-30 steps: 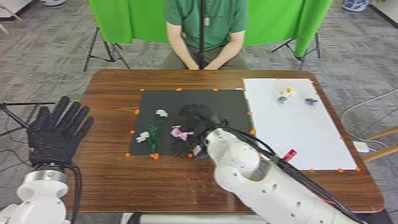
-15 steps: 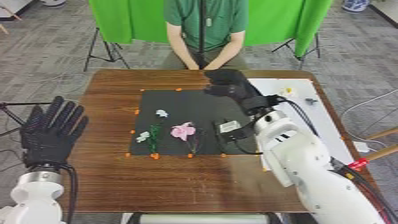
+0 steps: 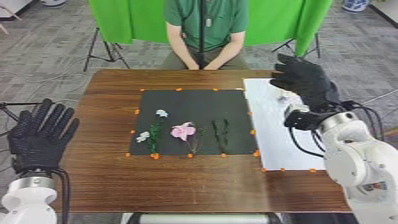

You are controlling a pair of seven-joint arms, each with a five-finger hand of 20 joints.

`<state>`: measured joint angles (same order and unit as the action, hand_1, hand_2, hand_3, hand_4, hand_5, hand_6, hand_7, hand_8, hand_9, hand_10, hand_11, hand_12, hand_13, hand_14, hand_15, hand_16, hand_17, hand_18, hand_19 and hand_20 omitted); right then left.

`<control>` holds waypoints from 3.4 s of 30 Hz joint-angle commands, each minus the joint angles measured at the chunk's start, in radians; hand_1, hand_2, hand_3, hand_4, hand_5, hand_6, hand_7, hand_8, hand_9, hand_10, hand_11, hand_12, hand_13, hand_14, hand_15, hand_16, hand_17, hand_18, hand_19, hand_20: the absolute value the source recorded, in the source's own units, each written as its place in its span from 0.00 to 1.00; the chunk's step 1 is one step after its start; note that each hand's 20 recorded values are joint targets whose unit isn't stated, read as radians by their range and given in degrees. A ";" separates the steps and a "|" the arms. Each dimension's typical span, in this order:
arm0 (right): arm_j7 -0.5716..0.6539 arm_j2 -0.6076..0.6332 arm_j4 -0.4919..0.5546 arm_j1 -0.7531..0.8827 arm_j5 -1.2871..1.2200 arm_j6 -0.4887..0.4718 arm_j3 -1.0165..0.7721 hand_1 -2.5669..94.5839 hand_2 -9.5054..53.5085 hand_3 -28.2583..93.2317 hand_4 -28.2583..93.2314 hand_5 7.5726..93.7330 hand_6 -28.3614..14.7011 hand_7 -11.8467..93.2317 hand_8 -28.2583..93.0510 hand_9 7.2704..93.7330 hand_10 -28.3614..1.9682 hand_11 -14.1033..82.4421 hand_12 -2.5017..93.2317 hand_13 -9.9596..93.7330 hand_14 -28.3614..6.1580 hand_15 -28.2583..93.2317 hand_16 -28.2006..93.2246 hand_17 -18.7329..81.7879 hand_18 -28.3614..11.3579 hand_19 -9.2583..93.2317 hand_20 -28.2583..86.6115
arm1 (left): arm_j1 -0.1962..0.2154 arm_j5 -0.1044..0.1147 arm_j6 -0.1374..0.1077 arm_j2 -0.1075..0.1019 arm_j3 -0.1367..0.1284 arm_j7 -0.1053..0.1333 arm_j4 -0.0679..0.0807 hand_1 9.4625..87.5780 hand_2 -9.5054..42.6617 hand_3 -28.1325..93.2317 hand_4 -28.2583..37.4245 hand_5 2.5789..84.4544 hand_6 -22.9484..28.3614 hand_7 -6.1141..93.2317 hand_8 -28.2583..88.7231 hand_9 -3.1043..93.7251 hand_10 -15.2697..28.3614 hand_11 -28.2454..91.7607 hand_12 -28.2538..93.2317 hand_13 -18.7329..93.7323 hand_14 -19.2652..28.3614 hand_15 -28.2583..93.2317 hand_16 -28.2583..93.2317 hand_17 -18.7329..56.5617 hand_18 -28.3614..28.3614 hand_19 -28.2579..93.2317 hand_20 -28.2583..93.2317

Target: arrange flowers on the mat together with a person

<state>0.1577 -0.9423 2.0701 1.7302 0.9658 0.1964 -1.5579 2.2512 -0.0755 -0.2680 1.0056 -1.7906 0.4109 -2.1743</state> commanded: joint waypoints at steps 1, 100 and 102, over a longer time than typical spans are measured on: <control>-0.058 0.029 0.011 0.190 -0.042 0.030 -0.154 0.21 0.28 0.80 0.05 0.41 0.61 0.22 0.15 0.39 0.47 0.20 0.17 0.39 0.37 0.40 0.37 0.31 0.28 0.52 0.33 | 0.015 0.010 0.005 0.003 0.002 0.010 0.002 0.24 0.42 0.82 0.00 0.43 0.58 0.19 0.15 0.38 0.67 0.40 0.30 0.40 0.68 0.48 0.18 0.17 0.73 0.49 0.33; -0.132 0.062 -0.050 0.184 0.481 0.016 -0.157 0.19 0.21 0.82 0.04 0.33 0.59 0.21 0.17 0.29 0.49 0.17 0.16 0.33 0.48 0.26 0.39 0.31 0.39 0.31 0.34 | 0.005 0.005 -0.008 0.000 0.010 -0.001 0.001 0.23 0.43 0.82 0.00 0.43 0.58 0.19 0.15 0.38 0.68 0.40 0.30 0.40 0.68 0.48 0.18 0.17 0.74 0.49 0.33; -0.105 0.041 -0.036 0.220 0.641 -0.059 -0.236 0.20 0.20 0.83 0.05 0.33 0.58 0.21 0.17 0.28 0.49 0.17 0.16 0.32 0.48 0.26 0.39 0.31 0.39 0.31 0.34 | 0.010 0.005 -0.008 0.001 0.007 0.002 -0.001 0.23 0.43 0.82 0.00 0.43 0.58 0.19 0.15 0.38 0.67 0.40 0.30 0.40 0.68 0.47 0.18 0.17 0.74 0.49 0.33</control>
<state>-0.0416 -0.9140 2.0279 1.8861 1.1060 0.1951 -1.6681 2.2427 -0.0714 -0.2727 1.0049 -1.7859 0.4120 -2.1773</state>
